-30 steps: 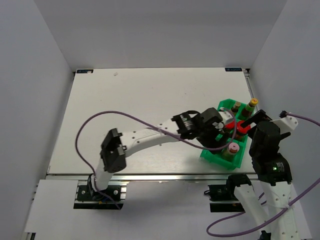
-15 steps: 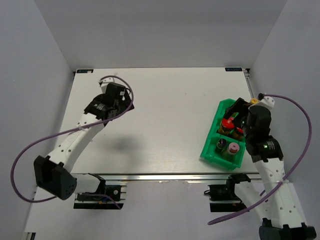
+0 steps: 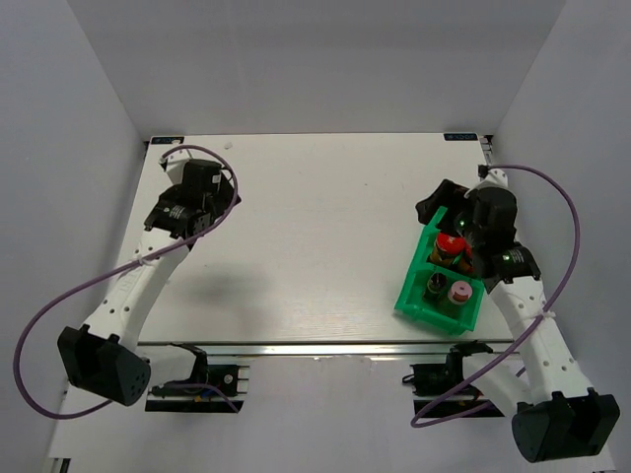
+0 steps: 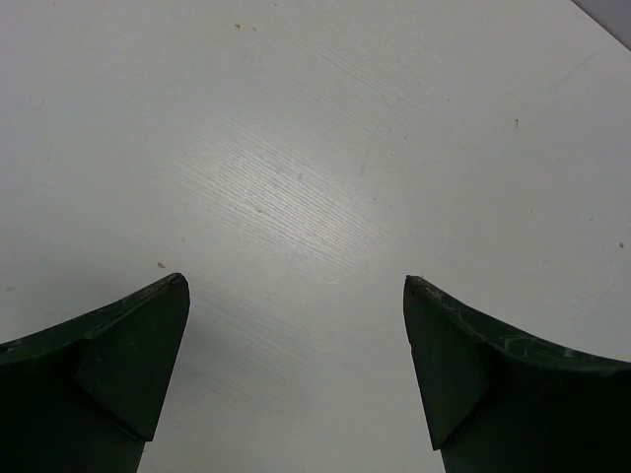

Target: Organize the condiment bottles

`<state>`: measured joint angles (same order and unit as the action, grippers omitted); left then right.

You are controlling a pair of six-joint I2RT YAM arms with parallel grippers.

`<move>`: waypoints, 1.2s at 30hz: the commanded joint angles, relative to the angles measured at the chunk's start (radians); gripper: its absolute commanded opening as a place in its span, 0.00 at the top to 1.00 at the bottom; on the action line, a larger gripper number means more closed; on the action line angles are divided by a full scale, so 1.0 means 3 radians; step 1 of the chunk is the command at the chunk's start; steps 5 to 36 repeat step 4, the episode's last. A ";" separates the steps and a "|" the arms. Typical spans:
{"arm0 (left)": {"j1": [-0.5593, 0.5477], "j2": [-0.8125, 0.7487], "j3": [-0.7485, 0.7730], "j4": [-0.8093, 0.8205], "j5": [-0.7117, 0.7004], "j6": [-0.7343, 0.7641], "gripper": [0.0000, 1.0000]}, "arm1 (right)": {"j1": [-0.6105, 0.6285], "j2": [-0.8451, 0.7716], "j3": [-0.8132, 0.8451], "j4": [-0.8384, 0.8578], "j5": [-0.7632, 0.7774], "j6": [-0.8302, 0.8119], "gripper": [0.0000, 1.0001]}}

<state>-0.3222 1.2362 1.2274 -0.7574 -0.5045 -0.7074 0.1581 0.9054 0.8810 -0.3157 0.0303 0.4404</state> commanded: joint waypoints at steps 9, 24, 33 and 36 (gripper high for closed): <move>0.0082 0.0011 0.0004 0.0070 0.0056 0.0037 0.02 | 0.0000 0.0116 0.0126 0.0301 -0.0254 -0.0057 0.10; 0.0082 0.0011 0.0004 0.0070 0.0056 0.0037 0.02 | 0.0000 0.0116 0.0126 0.0301 -0.0254 -0.0057 0.10; 0.0082 0.0011 0.0004 0.0070 0.0056 0.0037 0.02 | 0.0000 0.0116 0.0126 0.0301 -0.0254 -0.0057 0.10; 0.0082 0.0011 0.0004 0.0070 0.0056 0.0037 0.02 | 0.0000 0.0116 0.0126 0.0301 -0.0254 -0.0057 0.10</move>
